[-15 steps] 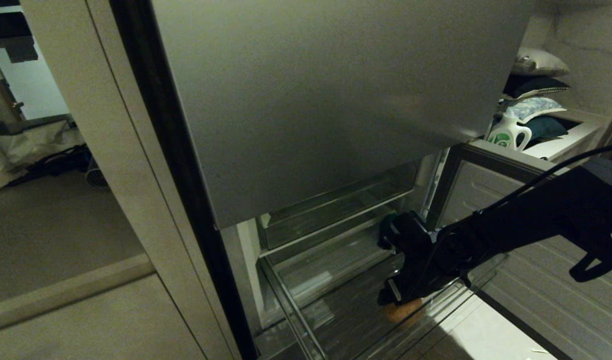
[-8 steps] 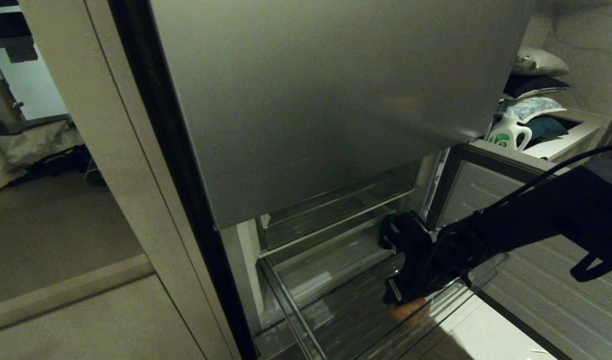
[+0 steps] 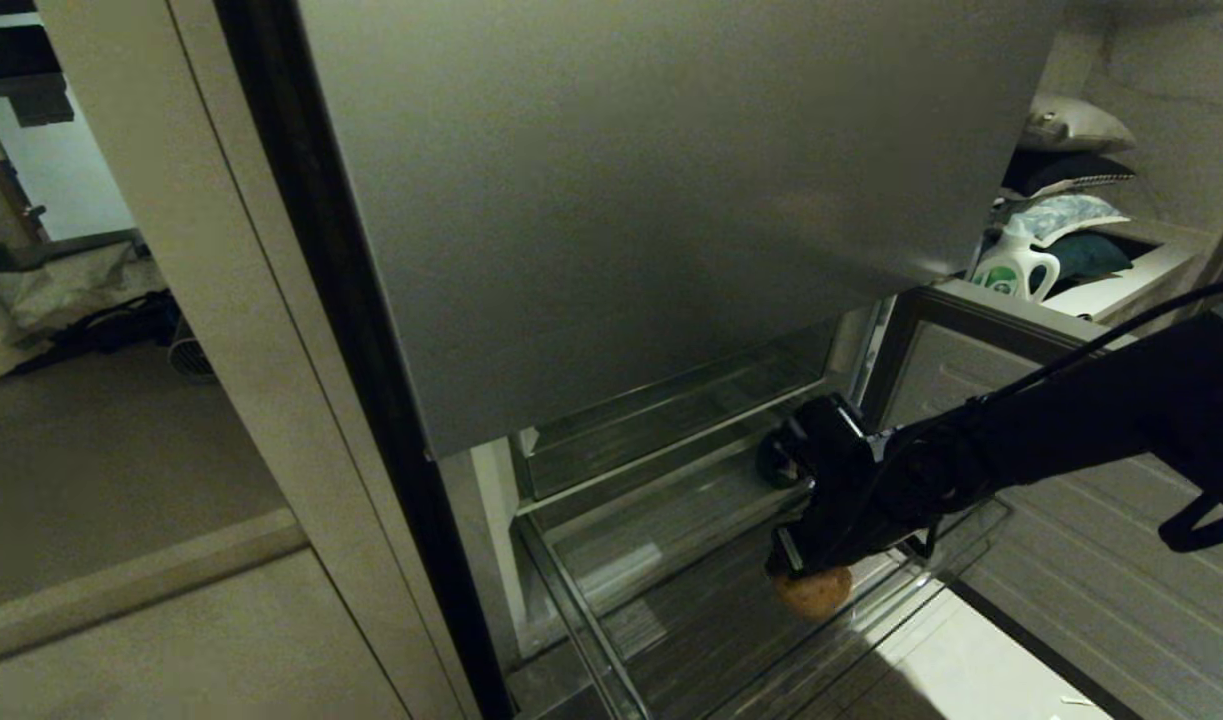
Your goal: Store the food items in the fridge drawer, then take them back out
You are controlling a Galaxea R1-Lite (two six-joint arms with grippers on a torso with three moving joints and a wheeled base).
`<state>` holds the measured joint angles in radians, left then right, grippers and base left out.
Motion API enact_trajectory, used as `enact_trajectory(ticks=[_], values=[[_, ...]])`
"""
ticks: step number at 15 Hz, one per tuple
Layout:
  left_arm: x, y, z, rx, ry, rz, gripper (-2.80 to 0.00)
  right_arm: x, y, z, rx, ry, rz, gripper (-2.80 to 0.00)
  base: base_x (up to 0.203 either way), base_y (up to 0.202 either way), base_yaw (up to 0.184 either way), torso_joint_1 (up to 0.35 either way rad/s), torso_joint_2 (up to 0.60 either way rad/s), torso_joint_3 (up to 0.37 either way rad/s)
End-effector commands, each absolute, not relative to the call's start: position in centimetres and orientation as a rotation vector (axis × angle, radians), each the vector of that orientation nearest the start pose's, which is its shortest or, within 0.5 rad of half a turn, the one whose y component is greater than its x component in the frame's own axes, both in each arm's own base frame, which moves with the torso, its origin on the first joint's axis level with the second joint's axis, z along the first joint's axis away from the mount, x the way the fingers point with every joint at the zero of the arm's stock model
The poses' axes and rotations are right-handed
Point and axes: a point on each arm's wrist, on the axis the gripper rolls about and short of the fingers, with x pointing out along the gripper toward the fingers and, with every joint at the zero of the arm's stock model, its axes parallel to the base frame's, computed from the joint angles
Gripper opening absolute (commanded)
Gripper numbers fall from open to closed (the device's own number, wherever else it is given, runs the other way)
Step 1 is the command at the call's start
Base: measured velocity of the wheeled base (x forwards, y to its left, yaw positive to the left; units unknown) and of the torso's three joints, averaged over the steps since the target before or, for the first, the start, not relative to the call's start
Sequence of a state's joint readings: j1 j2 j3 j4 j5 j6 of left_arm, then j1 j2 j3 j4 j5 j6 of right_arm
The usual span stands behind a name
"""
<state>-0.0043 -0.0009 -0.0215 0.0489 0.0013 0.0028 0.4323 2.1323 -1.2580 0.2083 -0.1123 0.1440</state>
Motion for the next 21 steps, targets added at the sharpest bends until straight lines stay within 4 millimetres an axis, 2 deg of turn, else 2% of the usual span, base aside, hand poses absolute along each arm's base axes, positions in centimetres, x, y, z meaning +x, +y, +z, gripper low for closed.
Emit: enact_trajectory(ticks=[1, 4, 8, 10, 14, 21], values=[[-2.4, 0.0, 7.6, 0.003, 0.028, -0.002, -2.8, 34.9, 15.8, 9.3, -0.145, 1.008, 0.219, -2.8, 0.0, 0.0, 0.0, 0.0, 0.0, 0.0], [-2.4, 0.0, 7.6, 0.003, 0.028, -0.003, -2.8, 35.4, 16.0, 10.6, -0.117, 0.955, 0.202, -2.8, 0.0, 0.0, 0.0, 0.0, 0.0, 0.0], [-2.4, 0.0, 7.6, 0.002, 0.028, -0.002, -2.8, 34.6, 15.6, 12.4, -0.104, 0.907, 0.159, -2.8, 0.0, 0.0, 0.0, 0.0, 0.0, 0.0], [-2.4, 0.0, 7.6, 0.003, 0.028, -0.003, -2.8, 33.7, 15.1, 13.8, -0.106, 0.875, 0.138, -2.8, 0.0, 0.0, 0.0, 0.0, 0.0, 0.0], [-2.4, 0.0, 7.6, 0.003, 0.028, -0.003, -2.8, 31.5, 14.0, 15.3, -0.115, 0.85, 0.103, -2.8, 0.0, 0.0, 0.0, 0.0, 0.0, 0.0], [-2.4, 0.0, 7.6, 0.003, 0.028, -0.003, -2.8, 28.3, 12.4, 16.9, -0.106, 0.828, 0.103, -2.8, 0.0, 0.0, 0.0, 0.0, 0.0, 0.0]])
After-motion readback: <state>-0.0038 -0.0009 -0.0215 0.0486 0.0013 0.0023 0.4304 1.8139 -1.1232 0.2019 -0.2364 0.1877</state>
